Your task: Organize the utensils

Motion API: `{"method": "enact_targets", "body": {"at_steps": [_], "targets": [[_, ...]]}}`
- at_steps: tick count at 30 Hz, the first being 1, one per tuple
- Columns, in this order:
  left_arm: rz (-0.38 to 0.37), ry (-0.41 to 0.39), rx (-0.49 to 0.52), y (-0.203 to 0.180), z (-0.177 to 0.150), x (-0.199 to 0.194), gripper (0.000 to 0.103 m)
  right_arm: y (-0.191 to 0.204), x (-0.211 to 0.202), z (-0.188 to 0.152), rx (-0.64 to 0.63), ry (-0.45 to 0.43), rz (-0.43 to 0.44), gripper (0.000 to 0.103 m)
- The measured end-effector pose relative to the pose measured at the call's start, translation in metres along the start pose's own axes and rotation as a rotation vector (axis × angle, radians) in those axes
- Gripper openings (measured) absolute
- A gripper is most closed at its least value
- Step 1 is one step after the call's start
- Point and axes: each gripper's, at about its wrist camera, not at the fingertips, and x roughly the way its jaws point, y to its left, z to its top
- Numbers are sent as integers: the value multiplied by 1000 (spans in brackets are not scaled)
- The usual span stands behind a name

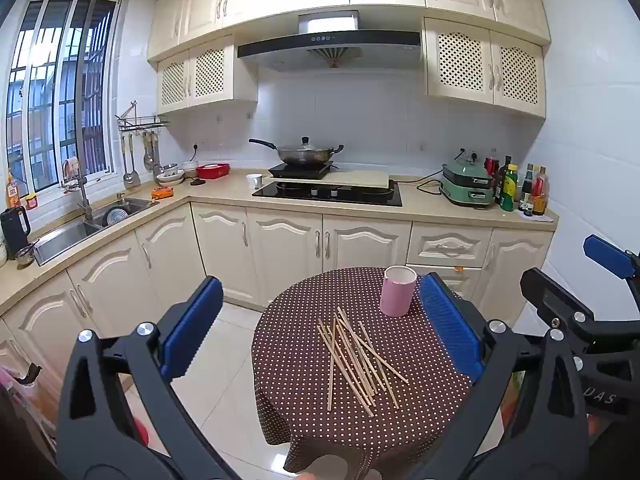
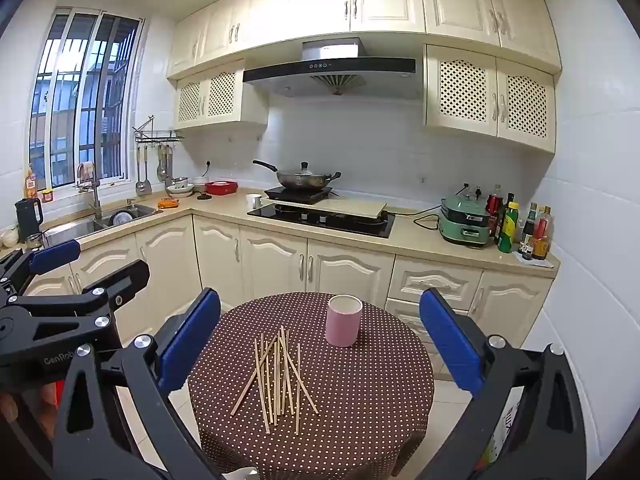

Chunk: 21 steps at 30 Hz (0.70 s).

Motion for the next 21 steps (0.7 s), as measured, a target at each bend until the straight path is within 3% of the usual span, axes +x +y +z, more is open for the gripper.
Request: {"method": "enact_targets", "body": {"at_steps": [21], "targets": [[-4,9,-3,3,3,9,97,2,6,-3,1,-3,3,96]]}}
